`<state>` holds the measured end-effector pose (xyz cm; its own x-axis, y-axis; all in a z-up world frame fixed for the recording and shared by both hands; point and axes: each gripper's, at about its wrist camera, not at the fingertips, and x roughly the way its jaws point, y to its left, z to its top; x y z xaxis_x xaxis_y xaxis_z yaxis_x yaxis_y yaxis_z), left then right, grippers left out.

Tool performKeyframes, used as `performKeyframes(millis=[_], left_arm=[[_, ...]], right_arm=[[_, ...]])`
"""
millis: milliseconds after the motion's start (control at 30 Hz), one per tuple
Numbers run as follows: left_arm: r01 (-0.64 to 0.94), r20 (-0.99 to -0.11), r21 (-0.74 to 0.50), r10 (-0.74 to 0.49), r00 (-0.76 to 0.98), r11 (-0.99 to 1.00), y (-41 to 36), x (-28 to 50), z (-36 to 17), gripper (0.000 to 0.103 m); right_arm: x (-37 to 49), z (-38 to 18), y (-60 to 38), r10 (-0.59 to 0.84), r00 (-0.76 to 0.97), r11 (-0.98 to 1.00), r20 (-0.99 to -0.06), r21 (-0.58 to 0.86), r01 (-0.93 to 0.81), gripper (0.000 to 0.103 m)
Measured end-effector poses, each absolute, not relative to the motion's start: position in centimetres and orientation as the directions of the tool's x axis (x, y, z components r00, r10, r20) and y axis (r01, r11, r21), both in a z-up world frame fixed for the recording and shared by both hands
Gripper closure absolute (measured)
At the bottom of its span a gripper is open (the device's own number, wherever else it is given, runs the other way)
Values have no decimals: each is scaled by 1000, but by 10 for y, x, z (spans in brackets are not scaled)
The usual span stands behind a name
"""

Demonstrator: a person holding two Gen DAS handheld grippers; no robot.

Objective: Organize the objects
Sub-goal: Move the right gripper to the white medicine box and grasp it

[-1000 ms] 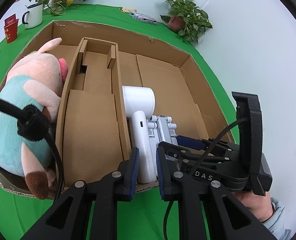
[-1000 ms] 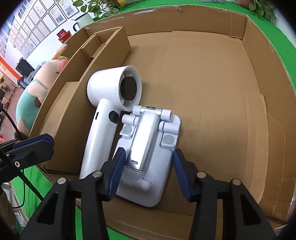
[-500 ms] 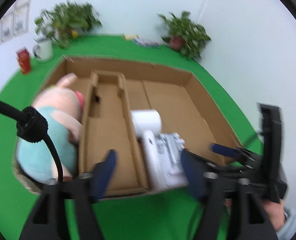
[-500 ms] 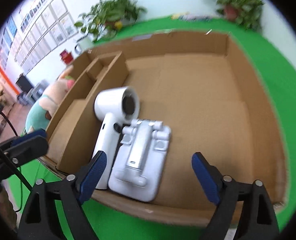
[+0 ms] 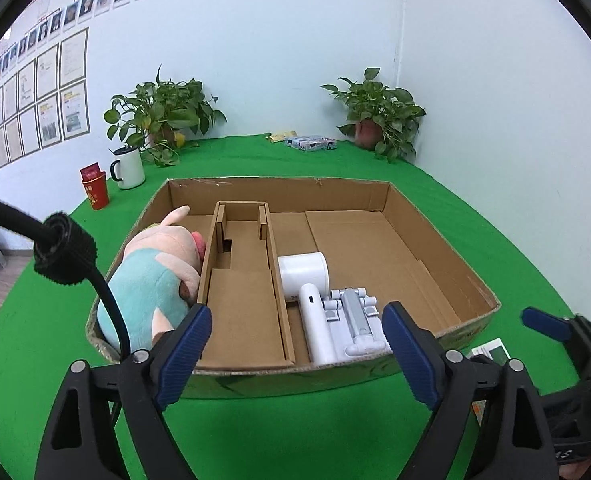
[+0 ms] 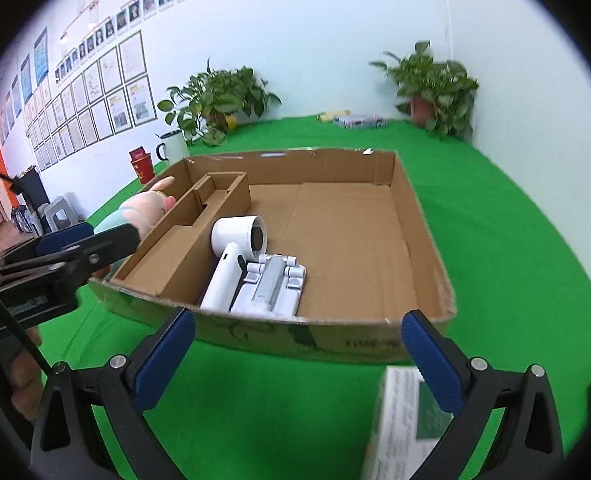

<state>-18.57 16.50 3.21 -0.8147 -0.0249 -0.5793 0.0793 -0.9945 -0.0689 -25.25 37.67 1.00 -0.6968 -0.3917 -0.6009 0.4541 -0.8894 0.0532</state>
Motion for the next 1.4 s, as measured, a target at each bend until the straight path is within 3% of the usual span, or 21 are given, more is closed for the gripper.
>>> performKeyframes(millis=[167, 267, 367, 667, 800, 833, 867, 1000, 1200, 1400], left_arm=[[49, -596, -102, 22, -802, -994, 180, -172, 18, 4], [-6, -632, -144, 97, -769, -990, 196, -170, 4, 4], [-48, -654, -177, 154, -741, -983, 214, -173, -11, 4], [-154, -738, -384, 403, -541, -910, 256, -193, -67, 6], [-166, -736, -454, 473, -484, -875, 262, -202, -80, 16], [-168, -734, -468, 488, -473, -868, 263, -203, -81, 19], [-171, -729, -484, 504, -463, -858, 264, -204, -83, 20], [-185, -704, -551, 572, -422, -814, 266, -204, -89, 27], [-193, -667, -624, 645, -373, -757, 267, -198, -93, 34], [-152, -665, -656, 661, -348, -740, 264, -195, -107, 44]], right_arm=[[-244, -6, 427, -240, -733, -953, -636, 11, 303, 1], [-252, -26, 461, -252, -664, -963, -704, 110, 248, 1], [-246, -38, 473, -313, -614, -946, -724, 180, 270, 1], [-228, -58, 446, -330, -551, -915, -766, 117, 385, 1], [-229, -67, 443, -308, -542, -916, -782, 89, 392, 6], [-229, -69, 443, -298, -539, -918, -788, 82, 388, 18], [-230, -70, 444, -283, -537, -922, -795, 71, 380, 38], [-223, -68, 444, -319, -527, -911, -788, 101, 399, 38], [-213, -66, 428, -480, -432, -847, -764, 276, 454, 38], [-210, -73, 413, -491, -389, -830, -780, 283, 480, 33]])
